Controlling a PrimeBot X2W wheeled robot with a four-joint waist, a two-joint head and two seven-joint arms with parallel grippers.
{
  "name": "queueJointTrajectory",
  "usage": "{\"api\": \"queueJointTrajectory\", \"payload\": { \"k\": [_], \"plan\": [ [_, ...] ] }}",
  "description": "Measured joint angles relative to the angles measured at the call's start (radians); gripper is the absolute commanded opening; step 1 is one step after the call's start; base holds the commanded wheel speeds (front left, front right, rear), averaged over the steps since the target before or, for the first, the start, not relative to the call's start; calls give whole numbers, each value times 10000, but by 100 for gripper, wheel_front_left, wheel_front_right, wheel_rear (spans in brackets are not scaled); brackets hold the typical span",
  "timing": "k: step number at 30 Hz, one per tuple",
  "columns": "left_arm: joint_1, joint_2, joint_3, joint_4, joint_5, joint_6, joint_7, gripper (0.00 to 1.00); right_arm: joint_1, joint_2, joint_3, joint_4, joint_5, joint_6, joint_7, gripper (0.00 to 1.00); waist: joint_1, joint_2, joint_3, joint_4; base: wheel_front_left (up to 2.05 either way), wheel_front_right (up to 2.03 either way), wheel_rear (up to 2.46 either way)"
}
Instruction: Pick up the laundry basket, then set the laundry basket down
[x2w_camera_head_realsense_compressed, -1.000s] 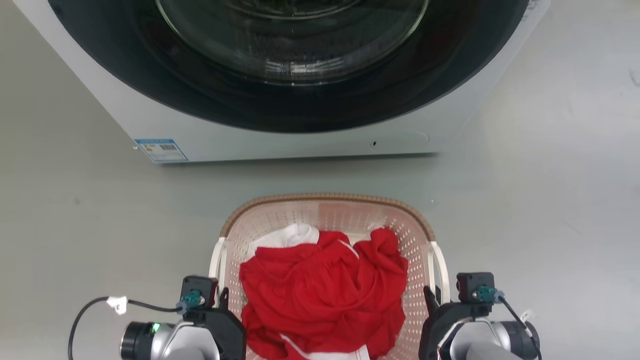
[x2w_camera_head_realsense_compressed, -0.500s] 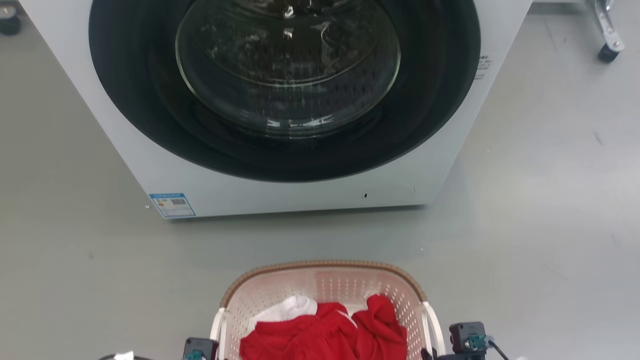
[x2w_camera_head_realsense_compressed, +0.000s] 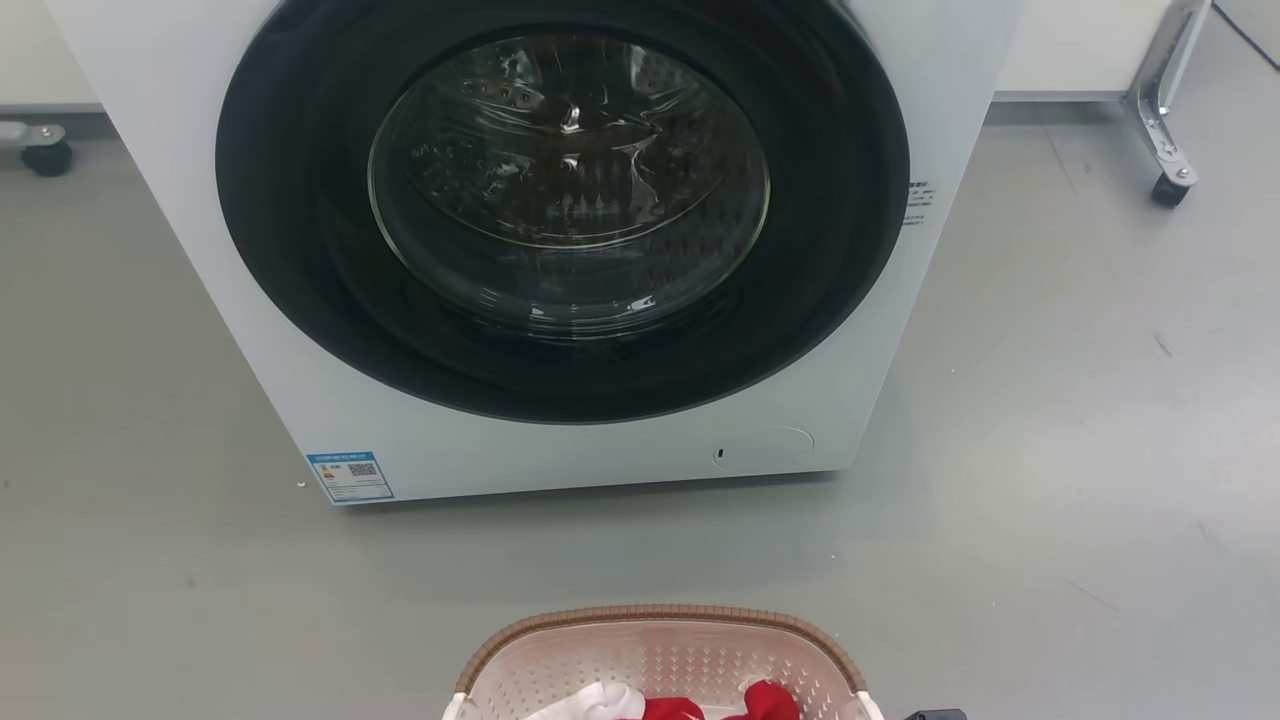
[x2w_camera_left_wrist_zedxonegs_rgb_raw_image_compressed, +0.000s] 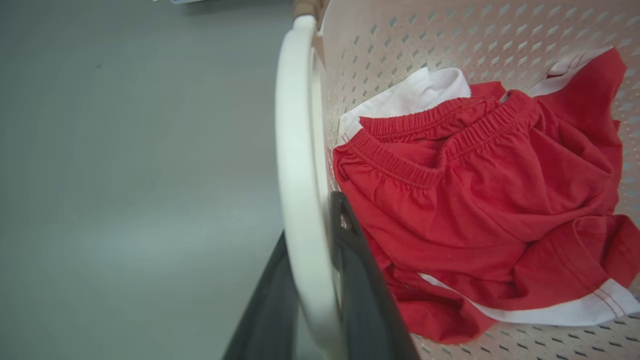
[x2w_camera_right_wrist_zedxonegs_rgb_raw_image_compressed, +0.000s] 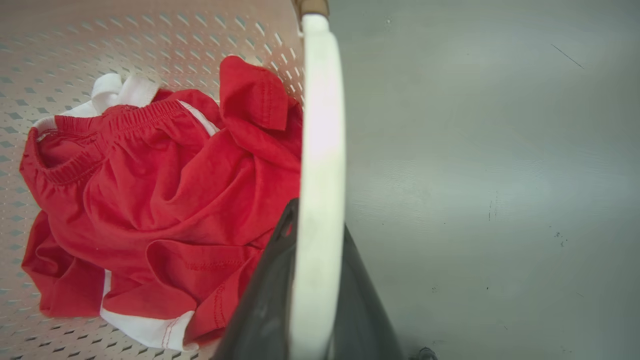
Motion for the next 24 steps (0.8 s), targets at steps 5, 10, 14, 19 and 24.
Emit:
{"api": "queueJointTrajectory", "payload": {
  "k": [5, 10, 14, 19, 24],
  "plan": [
    [51, 8, -148, -77, -59, 46, 115, 0, 47, -4, 134, 42, 94, 0, 130, 0, 1, 0, -36, -30, 0, 0, 0],
    [149, 10, -272, -123, -128, 90, 228, 0, 123, -2, 249, 127, 196, 0, 213, 0, 1, 1, -14, -36, 0, 0, 0],
    [150, 8, -347, -176, -330, 119, 282, 0, 112, 10, 314, 247, 268, 2, 219, 0, 1, 1, 39, -23, 0, 0, 0],
    [150, 6, -453, -213, -407, 125, 332, 0, 69, 46, 403, 418, 389, 4, 288, 0, 1, 2, 104, 7, 0, 0, 0],
    [149, 4, -522, -238, -435, 199, 407, 0, -6, 63, 487, 512, 449, 6, 290, 0, 1, 2, 157, 22, 0, 0, 0]
  ]
}}
